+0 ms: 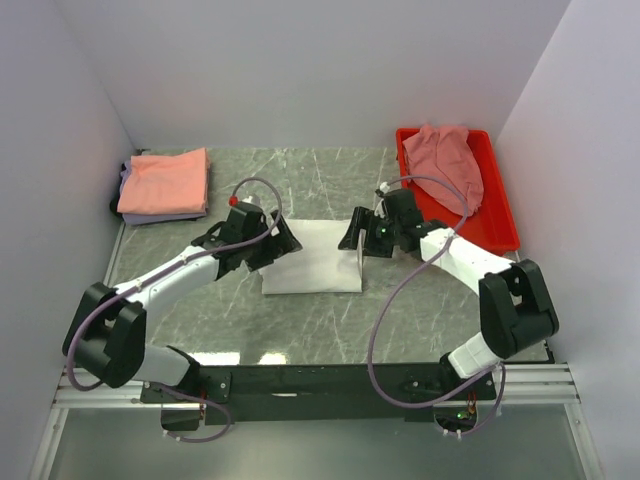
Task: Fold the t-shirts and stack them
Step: Fold the tshirt, then neatly place the folded tshirt to the corner
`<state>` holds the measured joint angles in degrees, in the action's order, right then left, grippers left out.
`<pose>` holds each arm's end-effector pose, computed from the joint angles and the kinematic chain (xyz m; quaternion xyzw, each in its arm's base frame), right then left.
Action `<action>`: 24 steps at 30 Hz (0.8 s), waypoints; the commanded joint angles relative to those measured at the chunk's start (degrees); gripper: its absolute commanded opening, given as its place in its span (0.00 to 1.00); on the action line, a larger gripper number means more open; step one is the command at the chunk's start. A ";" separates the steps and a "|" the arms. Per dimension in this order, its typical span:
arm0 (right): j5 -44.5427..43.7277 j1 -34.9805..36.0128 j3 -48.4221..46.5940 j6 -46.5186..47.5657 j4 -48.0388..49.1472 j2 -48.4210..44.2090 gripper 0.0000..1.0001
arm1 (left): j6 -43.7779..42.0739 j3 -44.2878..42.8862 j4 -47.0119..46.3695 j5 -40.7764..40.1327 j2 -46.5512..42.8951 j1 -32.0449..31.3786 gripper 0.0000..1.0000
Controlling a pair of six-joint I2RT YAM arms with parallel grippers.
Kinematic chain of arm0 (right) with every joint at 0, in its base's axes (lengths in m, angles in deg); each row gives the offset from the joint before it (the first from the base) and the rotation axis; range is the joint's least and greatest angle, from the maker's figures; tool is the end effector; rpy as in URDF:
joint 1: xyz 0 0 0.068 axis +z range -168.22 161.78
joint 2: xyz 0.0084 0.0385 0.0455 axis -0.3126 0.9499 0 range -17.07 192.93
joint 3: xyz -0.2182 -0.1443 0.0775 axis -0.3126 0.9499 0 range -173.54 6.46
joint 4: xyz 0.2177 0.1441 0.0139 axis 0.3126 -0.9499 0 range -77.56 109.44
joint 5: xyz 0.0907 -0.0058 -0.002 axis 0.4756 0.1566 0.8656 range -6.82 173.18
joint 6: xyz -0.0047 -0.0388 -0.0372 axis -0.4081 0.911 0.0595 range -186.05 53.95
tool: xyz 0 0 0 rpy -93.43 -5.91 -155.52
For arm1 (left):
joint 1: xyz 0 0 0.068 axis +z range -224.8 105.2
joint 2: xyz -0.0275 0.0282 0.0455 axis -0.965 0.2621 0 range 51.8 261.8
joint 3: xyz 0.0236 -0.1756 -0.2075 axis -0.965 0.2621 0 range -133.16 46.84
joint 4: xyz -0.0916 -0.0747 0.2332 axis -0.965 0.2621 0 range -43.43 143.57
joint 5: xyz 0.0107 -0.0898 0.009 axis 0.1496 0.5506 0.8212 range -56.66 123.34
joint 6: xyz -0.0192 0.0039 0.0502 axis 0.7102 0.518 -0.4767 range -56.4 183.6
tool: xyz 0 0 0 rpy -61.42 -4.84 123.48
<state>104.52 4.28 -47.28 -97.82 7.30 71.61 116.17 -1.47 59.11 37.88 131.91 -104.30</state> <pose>0.2926 0.1353 0.2078 0.0064 0.9171 0.3173 0.2413 0.2534 -0.1465 0.2190 -0.1692 0.9054 -0.2820 0.2685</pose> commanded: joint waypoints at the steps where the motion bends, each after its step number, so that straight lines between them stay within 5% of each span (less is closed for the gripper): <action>1: -2.27 1.14 -2.08 2.67 -2.27 -3.69 0.87 | -1.69 -3.19 3.45 -4.36 -2.86 -0.04 0.99; 5: -1.66 2.11 0.38 3.29 -2.01 -6.76 0.87 | -3.18 -4.59 6.27 -9.98 -0.68 2.06 0.99; 11: -4.90 2.46 3.54 5.75 -5.34 -14.23 0.87 | -6.69 -6.87 5.48 -6.99 5.56 5.85 0.99; 24: -11.23 2.46 8.64 8.65 -11.85 -26.19 0.88 | -10.47 -9.43 3.47 -1.47 16.82 4.01 0.95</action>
<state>96.15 6.40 -39.60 -91.09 -2.98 48.18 107.76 -9.04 64.81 33.00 147.98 -98.88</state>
